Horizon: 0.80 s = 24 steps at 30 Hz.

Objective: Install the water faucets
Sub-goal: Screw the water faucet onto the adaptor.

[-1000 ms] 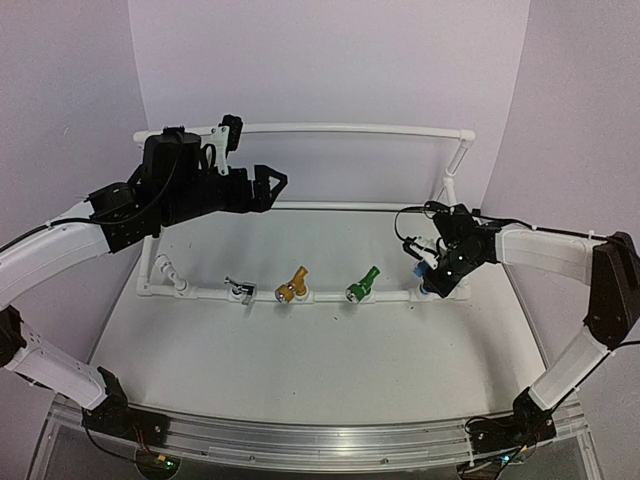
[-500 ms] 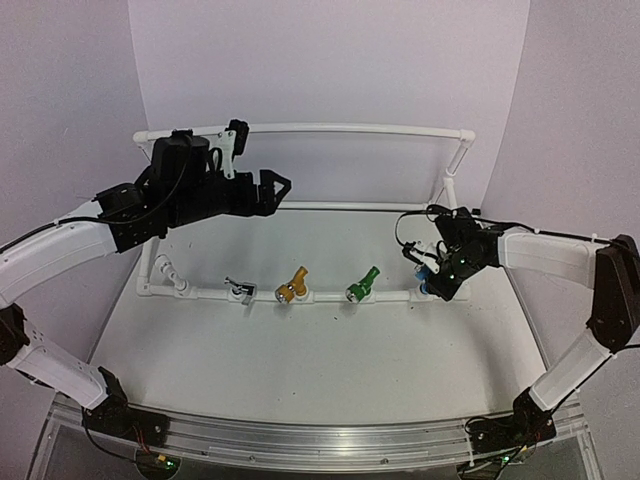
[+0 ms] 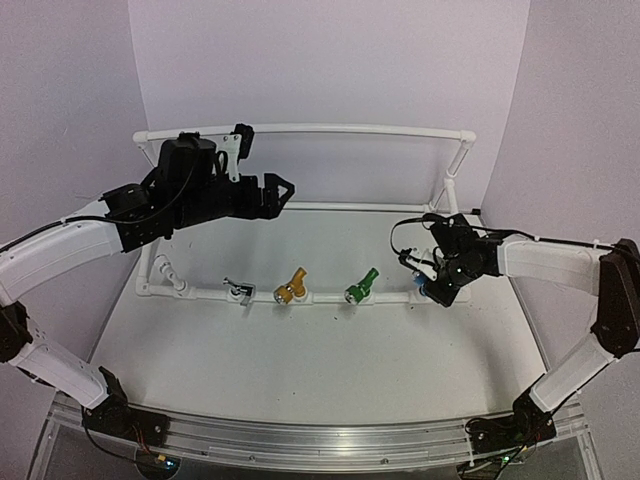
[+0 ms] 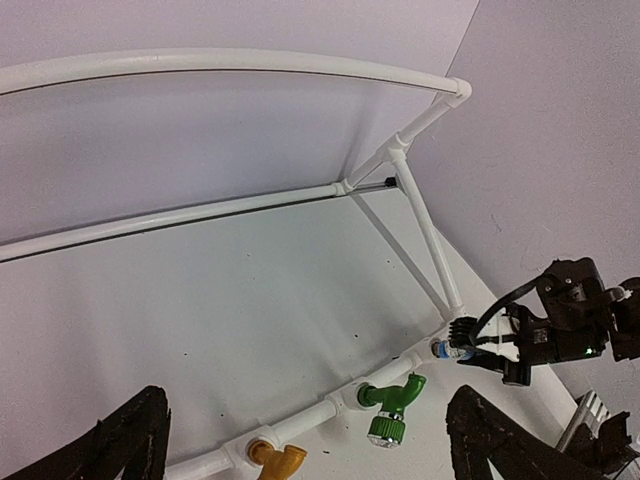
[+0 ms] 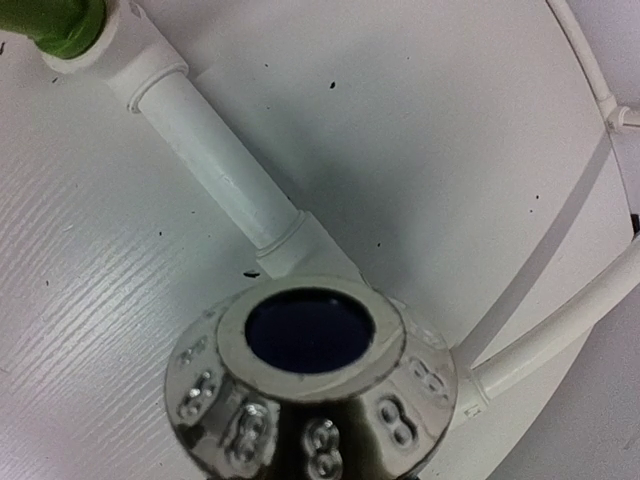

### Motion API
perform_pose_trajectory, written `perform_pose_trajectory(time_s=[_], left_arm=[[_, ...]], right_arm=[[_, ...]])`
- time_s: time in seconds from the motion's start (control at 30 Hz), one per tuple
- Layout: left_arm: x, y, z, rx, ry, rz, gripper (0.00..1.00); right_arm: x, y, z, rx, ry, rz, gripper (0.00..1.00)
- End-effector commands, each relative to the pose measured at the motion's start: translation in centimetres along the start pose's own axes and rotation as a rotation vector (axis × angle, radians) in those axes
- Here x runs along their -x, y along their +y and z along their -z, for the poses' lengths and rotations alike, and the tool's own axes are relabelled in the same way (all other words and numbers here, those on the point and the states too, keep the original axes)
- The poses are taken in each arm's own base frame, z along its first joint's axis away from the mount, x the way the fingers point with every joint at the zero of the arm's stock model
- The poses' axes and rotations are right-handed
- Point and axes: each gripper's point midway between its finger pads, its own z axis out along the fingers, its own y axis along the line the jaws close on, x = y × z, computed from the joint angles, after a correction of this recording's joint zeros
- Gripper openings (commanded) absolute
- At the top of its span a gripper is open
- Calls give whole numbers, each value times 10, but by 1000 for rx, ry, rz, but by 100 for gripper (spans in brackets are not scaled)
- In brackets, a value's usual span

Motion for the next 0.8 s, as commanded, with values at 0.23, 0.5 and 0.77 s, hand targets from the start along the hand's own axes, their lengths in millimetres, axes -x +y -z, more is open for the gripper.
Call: perform_pose_trajectory(time_s=[0.23, 0.5, 0.77], left_arm=[[27, -11, 4, -44, -68, 40, 96], [21, -5, 3, -8, -43, 44, 97], [-27, 78, 9, 318, 215, 225, 95]], right_arm=[[-47, 44, 8, 172, 90, 588, 0], [-47, 38, -7, 206, 175, 691, 0], [-45, 46, -16, 266, 193, 640, 0]])
